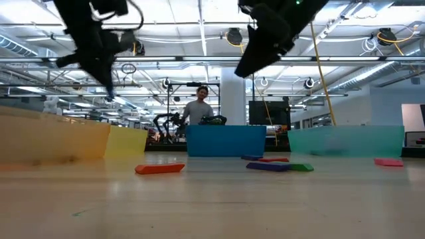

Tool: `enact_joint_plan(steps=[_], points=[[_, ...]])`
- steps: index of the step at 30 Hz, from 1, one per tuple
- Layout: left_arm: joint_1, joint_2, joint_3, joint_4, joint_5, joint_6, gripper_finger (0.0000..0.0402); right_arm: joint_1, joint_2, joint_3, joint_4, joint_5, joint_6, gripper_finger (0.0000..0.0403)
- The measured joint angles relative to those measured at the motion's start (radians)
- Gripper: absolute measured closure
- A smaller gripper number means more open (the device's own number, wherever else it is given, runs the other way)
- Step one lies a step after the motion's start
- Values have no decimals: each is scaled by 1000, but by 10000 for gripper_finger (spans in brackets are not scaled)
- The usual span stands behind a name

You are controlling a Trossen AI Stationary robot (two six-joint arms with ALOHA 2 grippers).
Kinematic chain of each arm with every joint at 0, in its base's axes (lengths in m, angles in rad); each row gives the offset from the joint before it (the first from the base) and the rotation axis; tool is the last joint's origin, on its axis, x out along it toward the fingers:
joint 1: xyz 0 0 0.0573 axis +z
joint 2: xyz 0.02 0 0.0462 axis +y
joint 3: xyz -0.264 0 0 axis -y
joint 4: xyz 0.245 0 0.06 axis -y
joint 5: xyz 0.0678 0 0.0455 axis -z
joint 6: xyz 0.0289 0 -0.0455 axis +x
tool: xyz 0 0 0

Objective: Sort crayons/erasers/pens/pencils in bins
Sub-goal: Put the blue eraser into the yellow bin

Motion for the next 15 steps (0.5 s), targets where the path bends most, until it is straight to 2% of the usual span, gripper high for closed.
enact_joint_plan(steps=[2, 6, 11, 15], points=[[47, 22, -1, -47, -18, 42, 385, 8, 1, -2, -32, 29, 118, 170], [134, 76, -17, 3, -21, 158, 385, 27, 25, -28, -39, 27, 295, 170], [244, 189, -51, 95, -22, 238, 384, 61, 108, -35, -52, -17, 466, 170], [307, 256, -83, 158, -21, 251, 360, 75, 200, -35, -66, 17, 669, 173]])
